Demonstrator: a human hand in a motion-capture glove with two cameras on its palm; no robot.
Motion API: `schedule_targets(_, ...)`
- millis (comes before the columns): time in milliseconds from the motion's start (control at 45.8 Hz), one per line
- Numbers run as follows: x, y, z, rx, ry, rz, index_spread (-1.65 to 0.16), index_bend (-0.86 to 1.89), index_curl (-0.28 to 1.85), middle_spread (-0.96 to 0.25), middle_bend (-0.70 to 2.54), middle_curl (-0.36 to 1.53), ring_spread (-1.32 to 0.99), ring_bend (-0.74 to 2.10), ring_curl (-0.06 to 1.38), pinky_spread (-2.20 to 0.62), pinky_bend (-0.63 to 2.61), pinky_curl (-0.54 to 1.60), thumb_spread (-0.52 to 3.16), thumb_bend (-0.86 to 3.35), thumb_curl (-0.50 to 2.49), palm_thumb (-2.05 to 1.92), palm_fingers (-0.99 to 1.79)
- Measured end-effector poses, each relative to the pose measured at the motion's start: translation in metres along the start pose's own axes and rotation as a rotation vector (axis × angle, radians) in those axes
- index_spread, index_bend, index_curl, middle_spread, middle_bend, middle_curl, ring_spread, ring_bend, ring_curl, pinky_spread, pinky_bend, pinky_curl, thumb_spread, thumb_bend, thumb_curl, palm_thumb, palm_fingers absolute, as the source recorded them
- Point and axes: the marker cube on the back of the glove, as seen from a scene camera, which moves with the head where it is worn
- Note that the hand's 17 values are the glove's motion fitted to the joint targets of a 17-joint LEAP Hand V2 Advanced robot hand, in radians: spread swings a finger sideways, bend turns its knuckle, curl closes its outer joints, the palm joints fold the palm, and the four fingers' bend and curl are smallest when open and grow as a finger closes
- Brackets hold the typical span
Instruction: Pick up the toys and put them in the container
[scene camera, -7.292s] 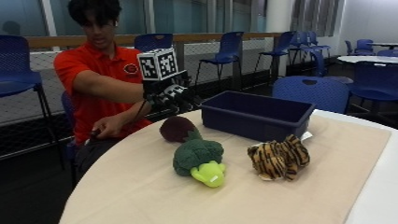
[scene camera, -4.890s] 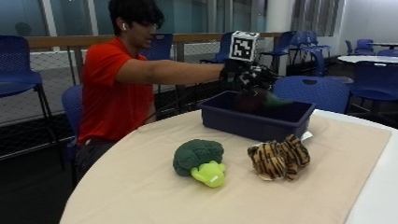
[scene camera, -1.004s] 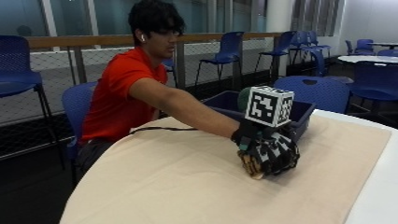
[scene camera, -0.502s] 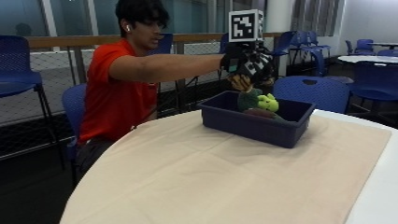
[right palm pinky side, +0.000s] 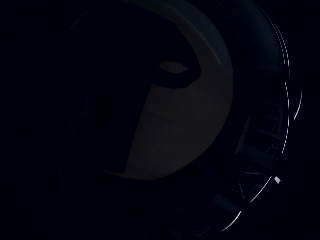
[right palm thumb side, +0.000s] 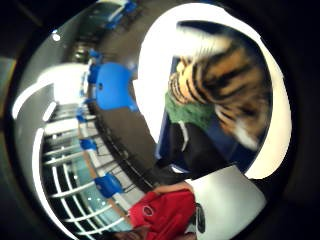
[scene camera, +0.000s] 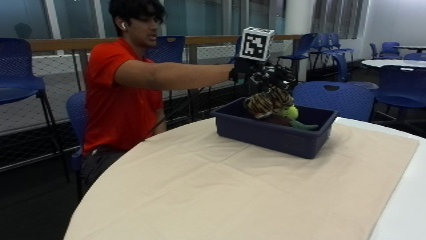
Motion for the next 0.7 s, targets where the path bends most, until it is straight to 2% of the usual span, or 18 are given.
schedule_targets(22, 0.003, 0.003, 0.000, 0.011, -0.008, 0.002, -0.37, 0.03, 0.26, -0.24, 0.29, 0.41, -0.22, 0.56, 0.42, -0.16, 1.21, 0.45, 1.06, -0.03, 0.63, 0.29, -0.26)
schedule_targets(44, 0.006, 0.007, 0.000, 0.025, -0.016, 0.003, -0.37, 0.04, 0.25, -0.23, 0.30, 0.41, -0.20, 0.55, 0.40, -0.14, 1.21, 0.44, 1.09, -0.01, 0.63, 0.30, -0.18)
schedule_targets(65, 0.010, 0.011, 0.000, 0.040, -0.027, 0.005, -0.36, 0.04, 0.24, -0.19, 0.25, 0.40, -0.17, 0.47, 0.36, -0.11, 1.23, 0.43, 1.09, -0.06, 0.60, 0.23, -0.29)
schedule_targets(218, 0.037, 0.045, -0.003, 0.056, -0.060, 0.018, -0.32, 0.05, 0.19, -0.11, 0.18, 0.37, -0.05, 0.36, 0.30, 0.01, 1.24, 0.41, 1.16, -0.05, 0.50, 0.09, -0.26)
schedule_targets(306, 0.057, 0.066, -0.004, 0.071, -0.032, 0.042, -0.32, 0.06, 0.17, -0.08, 0.17, 0.37, -0.01, 0.33, 0.29, 0.05, 1.22, 0.40, 1.18, -0.04, 0.47, 0.05, -0.24)
schedule_targets(480, 0.111, 0.101, 0.004, 0.137, 0.080, 0.187, -0.31, 0.08, 0.15, -0.06, 0.17, 0.35, 0.03, 0.30, 0.29, 0.09, 1.18, 0.38, 1.21, -0.03, 0.41, 0.01, -0.21)
schedule_targets(699, 0.163, 0.145, 0.023, 0.147, 0.095, 0.289, -0.32, 0.10, 0.15, -0.06, 0.17, 0.34, 0.04, 0.30, 0.30, 0.12, 1.13, 0.35, 1.24, -0.01, 0.37, 0.01, -0.16)
